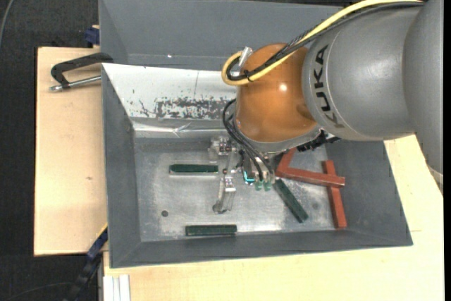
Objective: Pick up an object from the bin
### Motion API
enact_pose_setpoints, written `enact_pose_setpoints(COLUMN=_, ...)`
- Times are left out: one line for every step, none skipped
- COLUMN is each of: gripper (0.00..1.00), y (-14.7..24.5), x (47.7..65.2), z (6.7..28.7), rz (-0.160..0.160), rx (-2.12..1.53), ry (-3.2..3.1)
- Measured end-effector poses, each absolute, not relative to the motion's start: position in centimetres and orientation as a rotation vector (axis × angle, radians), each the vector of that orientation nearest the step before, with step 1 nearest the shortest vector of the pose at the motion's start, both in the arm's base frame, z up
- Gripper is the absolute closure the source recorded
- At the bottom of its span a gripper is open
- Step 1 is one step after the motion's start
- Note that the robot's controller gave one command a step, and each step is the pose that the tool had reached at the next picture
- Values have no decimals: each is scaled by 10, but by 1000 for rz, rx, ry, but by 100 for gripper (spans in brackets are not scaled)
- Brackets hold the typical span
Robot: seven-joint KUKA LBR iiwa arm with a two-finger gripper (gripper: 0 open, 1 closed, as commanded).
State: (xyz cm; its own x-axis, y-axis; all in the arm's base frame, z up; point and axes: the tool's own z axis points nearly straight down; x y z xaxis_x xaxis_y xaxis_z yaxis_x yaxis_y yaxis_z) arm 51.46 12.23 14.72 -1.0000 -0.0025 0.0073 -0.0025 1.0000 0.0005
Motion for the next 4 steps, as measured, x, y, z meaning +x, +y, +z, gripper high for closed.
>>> enact_pose_setpoints(gripper=0, y=151, x=590, z=67, rz=-5, rx=0, ry=-3145)
enact_pose_setpoints(gripper=0, y=137, x=589, z=101, rz=-5, rx=-25, ry=-3147)
enact_pose_setpoints(gripper=0, y=141, x=581, z=119, rz=-6, rx=-74, ry=-3147)
enact_pose_setpoints(gripper=0, y=144, x=578, z=68, rz=-2, rx=-143, ry=-3134)
